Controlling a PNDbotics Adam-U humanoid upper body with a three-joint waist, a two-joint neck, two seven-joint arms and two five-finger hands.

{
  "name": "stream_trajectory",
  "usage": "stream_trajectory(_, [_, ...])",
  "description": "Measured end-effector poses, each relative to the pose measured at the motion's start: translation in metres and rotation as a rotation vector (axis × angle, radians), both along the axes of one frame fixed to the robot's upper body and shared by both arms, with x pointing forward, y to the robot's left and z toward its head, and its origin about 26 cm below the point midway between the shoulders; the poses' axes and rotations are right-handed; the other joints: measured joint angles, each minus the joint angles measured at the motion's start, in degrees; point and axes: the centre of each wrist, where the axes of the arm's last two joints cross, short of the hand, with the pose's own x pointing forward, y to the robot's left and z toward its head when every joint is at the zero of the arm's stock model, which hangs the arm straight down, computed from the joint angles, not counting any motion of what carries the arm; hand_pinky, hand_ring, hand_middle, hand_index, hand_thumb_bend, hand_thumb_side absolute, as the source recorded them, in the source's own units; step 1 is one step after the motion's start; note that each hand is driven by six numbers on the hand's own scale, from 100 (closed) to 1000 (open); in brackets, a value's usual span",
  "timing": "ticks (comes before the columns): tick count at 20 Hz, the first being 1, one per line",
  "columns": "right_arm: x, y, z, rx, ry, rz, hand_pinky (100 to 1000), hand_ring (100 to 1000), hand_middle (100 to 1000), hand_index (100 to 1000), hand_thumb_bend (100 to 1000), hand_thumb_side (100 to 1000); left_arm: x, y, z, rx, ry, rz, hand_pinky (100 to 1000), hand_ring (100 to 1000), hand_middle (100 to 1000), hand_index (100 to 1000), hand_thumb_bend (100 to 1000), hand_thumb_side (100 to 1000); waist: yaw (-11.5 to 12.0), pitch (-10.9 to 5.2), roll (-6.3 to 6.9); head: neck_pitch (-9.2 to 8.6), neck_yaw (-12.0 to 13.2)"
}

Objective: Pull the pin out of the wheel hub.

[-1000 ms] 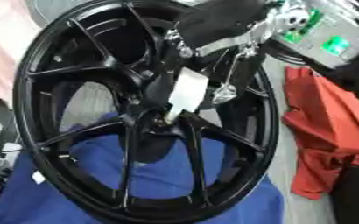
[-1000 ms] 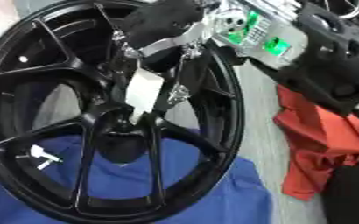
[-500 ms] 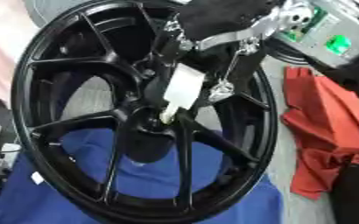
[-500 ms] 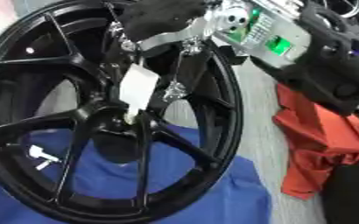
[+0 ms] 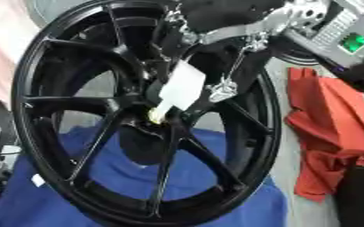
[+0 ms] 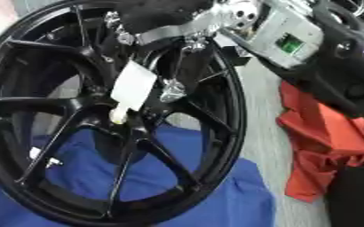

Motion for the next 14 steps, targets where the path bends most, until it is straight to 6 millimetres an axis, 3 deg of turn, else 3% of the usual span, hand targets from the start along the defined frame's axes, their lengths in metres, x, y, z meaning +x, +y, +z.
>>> stream_trajectory(6, [-0.014, -0.005, 0.014, 0.061, -0.006, 0.0, 747, 606, 395, 450, 290, 100, -0.001, 0.001, -0.002, -0.004, 0.007, 0.002, 868, 789, 706, 796, 379, 820, -0.68, -0.63, 0.17, 0.02, 0.26])
stream_trajectory(8, [-0.015, -0.011, 0.017, 0.1, -0.003, -0.017, 746, 605, 394, 449, 247, 100, -0.002, 0.001, -0.003, -0.005, 0.01, 0.003, 868, 789, 706, 795, 379, 821, -1.01, -0.76, 0.25, 0.02, 0.41])
stream_trajectory(14, [-0.017, -0.036, 0.025, 0.238, 0.019, -0.076, 745, 603, 391, 449, 242, 100, -0.003, 0.003, -0.003, -0.007, 0.008, 0.008, 868, 789, 707, 795, 377, 821, -1.68, -0.94, 0.57, 0.01, 0.89])
